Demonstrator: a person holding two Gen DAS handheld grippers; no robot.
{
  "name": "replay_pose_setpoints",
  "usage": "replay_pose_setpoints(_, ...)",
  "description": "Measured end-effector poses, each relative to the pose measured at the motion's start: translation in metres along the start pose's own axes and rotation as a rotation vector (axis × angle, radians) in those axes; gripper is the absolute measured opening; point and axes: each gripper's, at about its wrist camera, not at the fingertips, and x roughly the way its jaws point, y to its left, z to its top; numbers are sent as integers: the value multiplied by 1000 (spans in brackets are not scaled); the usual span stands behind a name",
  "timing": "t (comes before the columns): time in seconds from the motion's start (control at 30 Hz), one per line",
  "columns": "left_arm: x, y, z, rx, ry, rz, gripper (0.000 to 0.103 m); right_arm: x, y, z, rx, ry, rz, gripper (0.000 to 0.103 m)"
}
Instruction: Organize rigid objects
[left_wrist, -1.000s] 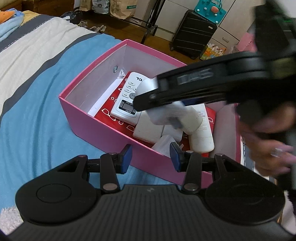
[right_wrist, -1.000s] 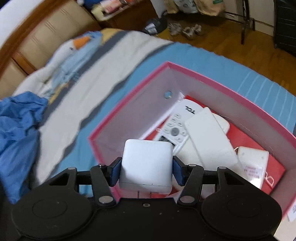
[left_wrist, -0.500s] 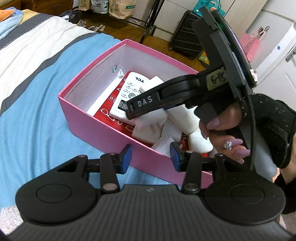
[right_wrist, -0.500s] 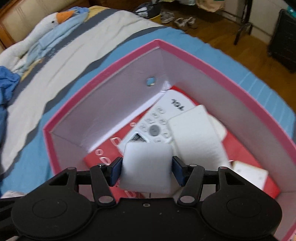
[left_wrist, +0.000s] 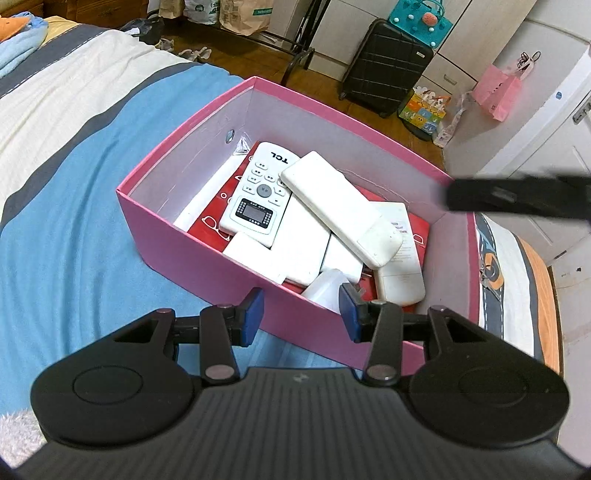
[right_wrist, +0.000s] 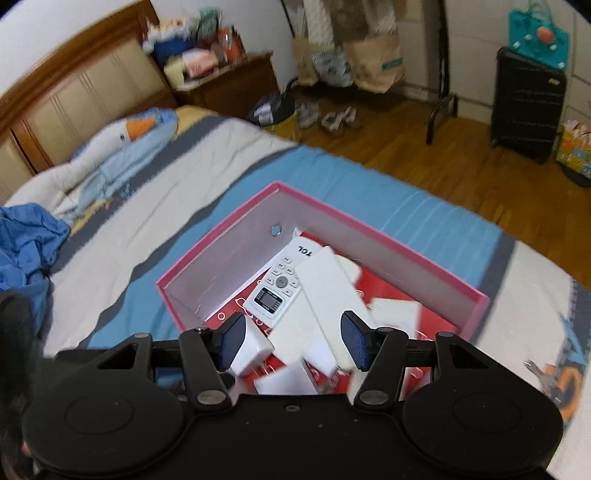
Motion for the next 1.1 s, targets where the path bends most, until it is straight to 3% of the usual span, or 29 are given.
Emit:
replay_pose_setpoints(0.23, 0, -2, 1, -2, 1, 12, 43, -66, -20, -50, -23, -169, -9, 71)
replay_pose_setpoints(0.4, 0, -5, 0, 4, 1, 26, 43, -92, -56, -80, 13, -264, -86, 74)
replay_pose_setpoints(0.47, -1, -6, 1, 7, 3, 30, 43, -96, -73, -96, 22, -326, -135, 82)
replay_pose_setpoints(0.5, 0, -6, 1, 9, 4, 32, 43, -96, -81, -103, 24, -359, -162, 91)
replay_pose_setpoints(0.57, 0, -7, 1, 10, 4, 37, 43, -93, -96, -116, 15, -392, -242, 92)
replay_pose_setpoints(0.8, 0, -14, 0, 34, -5, 73, 43, -43, -158, -130, 40, -248, -414, 92)
replay_pose_setpoints(0.93, 0, -17, -1, 58, -7, 91, 43, -16, -193, -135, 151, -233, -390, 90)
replay_pose_setpoints(1.1, 3, -23, 8, 89, 46, 120, 43, 19, -208, -134, 217, -223, -385, 85)
